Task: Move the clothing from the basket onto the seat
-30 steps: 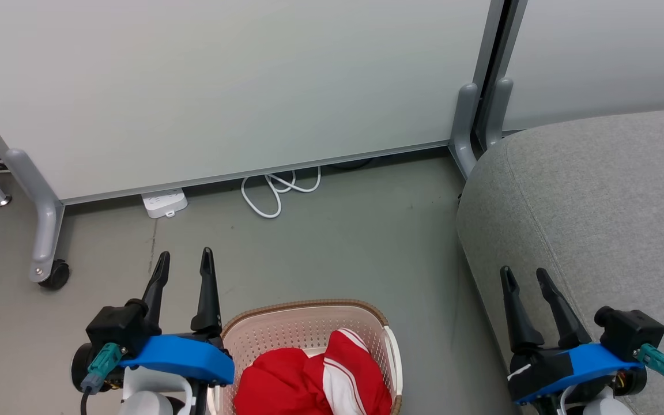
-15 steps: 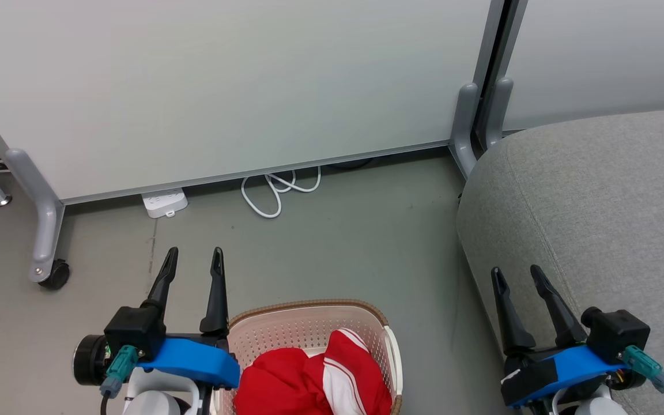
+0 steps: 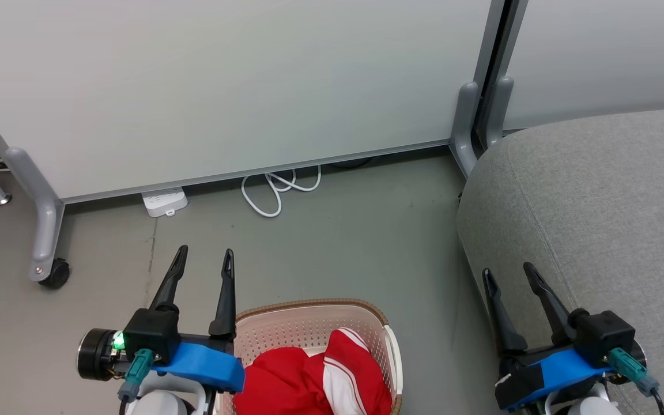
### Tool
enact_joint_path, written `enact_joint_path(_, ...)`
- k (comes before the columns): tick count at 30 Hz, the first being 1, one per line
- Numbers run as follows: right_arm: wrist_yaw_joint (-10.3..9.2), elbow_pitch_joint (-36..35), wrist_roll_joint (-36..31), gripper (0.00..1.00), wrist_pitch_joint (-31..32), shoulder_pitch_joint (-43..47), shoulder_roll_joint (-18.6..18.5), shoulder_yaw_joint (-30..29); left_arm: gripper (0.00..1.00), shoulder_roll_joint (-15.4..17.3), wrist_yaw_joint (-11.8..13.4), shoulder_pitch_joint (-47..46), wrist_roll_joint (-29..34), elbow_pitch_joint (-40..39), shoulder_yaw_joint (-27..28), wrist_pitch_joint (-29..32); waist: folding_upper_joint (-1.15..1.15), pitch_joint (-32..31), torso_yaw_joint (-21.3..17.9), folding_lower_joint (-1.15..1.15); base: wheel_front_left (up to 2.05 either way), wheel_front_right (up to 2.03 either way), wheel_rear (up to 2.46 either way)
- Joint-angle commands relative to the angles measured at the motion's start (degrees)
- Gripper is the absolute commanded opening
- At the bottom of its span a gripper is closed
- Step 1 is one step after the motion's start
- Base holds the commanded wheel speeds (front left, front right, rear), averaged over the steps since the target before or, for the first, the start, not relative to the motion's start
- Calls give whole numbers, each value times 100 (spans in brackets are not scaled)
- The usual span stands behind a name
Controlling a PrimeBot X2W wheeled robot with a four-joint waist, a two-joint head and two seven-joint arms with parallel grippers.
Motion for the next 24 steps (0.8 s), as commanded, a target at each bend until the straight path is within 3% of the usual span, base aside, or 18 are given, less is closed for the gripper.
enact_joint_path(1,11,-7,-107,100,-48,-101,-39,18,100,1,-22,-71,107,5,-38,-37,0,1,-1,0,0,0,0)
enact_joint_path(8,12,7,-368,100,-123,-104,-41,45,100,-16,-53,-86,382,37,-53,-114,0,-2,8,0,0,0,0)
enact_joint_path(24,8,47,-285,100,-125,-81,-39,45,100,-34,-103,-65,351,81,-1,-112,0,-11,5,0,0,0,0)
